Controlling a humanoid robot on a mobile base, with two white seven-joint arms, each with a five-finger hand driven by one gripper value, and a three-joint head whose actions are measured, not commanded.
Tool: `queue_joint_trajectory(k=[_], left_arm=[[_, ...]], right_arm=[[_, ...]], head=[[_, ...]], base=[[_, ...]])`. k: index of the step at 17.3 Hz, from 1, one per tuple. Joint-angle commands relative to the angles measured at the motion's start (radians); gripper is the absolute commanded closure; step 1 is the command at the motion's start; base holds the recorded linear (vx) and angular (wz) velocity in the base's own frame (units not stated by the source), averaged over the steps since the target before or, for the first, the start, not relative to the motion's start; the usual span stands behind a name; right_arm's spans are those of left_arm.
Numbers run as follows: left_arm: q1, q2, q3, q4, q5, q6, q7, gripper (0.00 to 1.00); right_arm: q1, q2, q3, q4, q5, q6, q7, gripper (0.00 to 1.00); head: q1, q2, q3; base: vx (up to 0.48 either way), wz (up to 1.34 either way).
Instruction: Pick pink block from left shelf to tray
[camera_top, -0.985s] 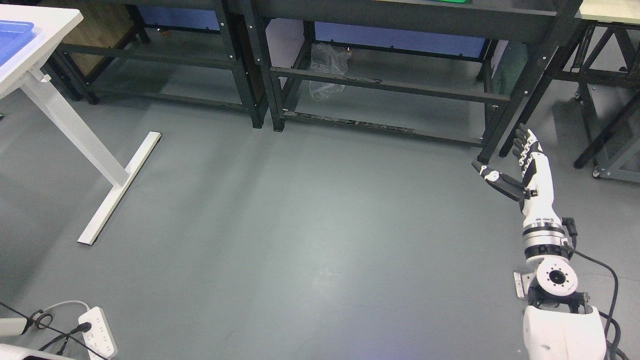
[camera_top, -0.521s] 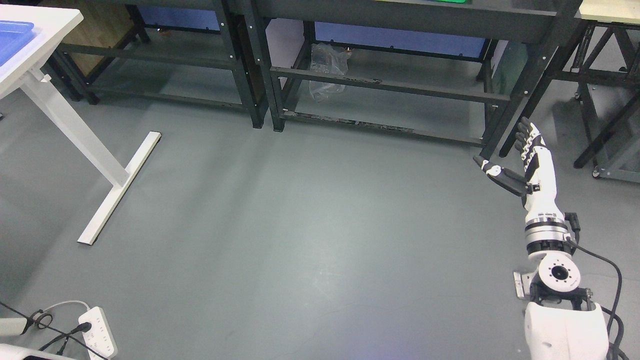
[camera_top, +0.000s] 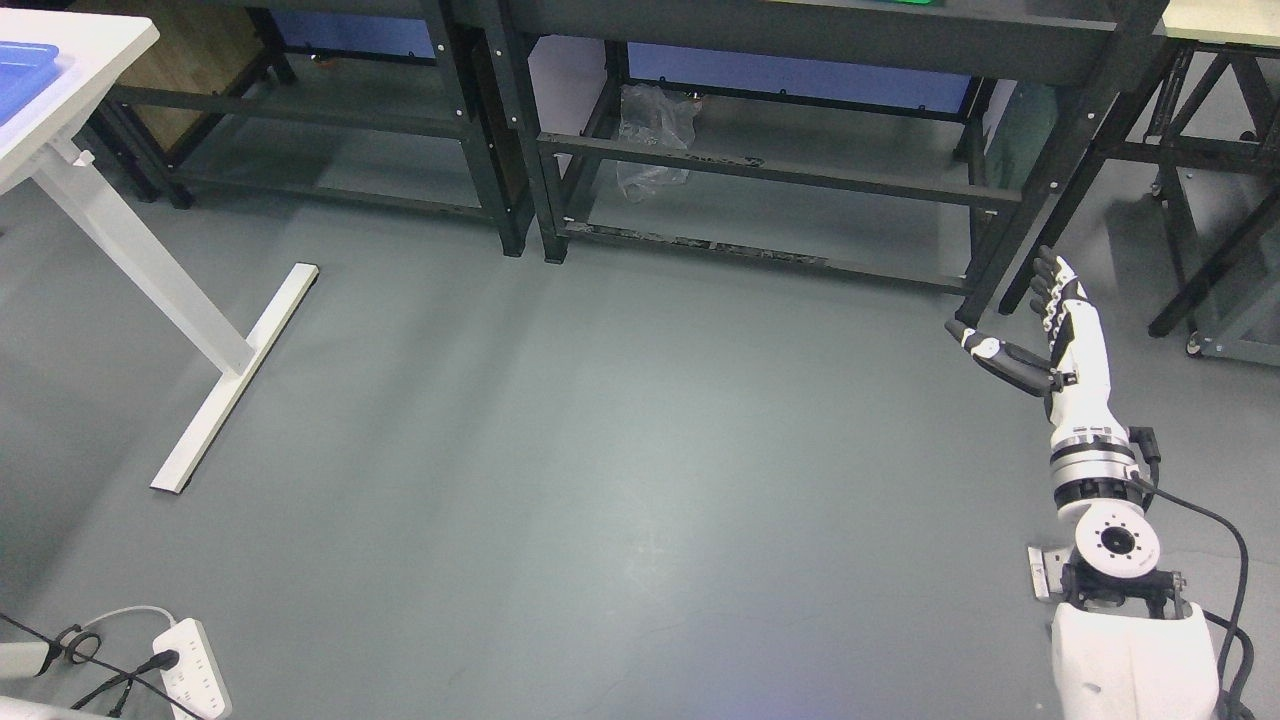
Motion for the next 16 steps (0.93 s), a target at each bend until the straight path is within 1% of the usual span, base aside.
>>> queue_joint_trajectory(k=[1, 2, 3, 5, 6, 8, 12, 16], left_arm=[[-0.023, 0.017, 0.0, -0.017, -0.002, -0.001, -0.001, 0.0], [-0.023, 0.017, 0.0, -0.017, -0.002, -0.001, -0.001, 0.0], [-0.023, 0.017, 0.0, -0.017, -0.002, -0.001, -0.001, 0.0], [-0.023, 0.017, 0.0, -0.017, -0.002, -0.001, -0.001, 0.0], [-0.023, 0.017, 0.0, -0.017, -0.002, -0.001, -0.001, 0.0], [-0.023, 0.017, 0.0, -0.017, -0.002, -0.001, -0.001, 0.0], [-0.023, 0.017, 0.0, -0.017, -0.002, -0.001, -0.001, 0.0], [-0.023, 0.017, 0.0, -0.017, -0.002, -0.001, -0.001, 0.0]], right_arm=[[-0.052, -0.094, 0.14, -0.004, 0.888, -0.007, -0.017, 0.04], [-0.052, -0.102, 0.187, -0.004, 1.078, -0.004, -0.016, 0.04], [-0.052, -0.099, 0.204, -0.004, 1.132, -0.001, -0.017, 0.04], [-0.05, -0.09, 0.205, -0.013, 1.076, 0.014, -0.031, 0.03], [-0.049, -0.092, 0.205, -0.022, 1.06, 0.022, -0.058, 0.03], [-0.044, -0.093, 0.205, -0.048, 1.056, 0.023, -0.089, 0.02], [-0.039, -0.079, 0.205, -0.059, 1.052, 0.025, -0.089, 0.01], [-0.025, -0.082, 0.188, -0.08, 1.026, 0.023, -0.103, 0.01]], head=[[0.0, 0.0, 0.0], [0.0, 0.0, 0.0], [0.0, 0.0, 0.0], [0.0, 0.0, 0.0], [0.0, 0.0, 0.0], [0.0, 0.0, 0.0], [0.0, 0.0, 0.0], [0.0, 0.0, 0.0]], base=[[0.059, -0.01], [0.059, -0.01], [0.09, -0.01], [0.107, -0.01], [0.124, 0.0], [0.138, 0.01], [0.189, -0.02], [0.214, -0.02]])
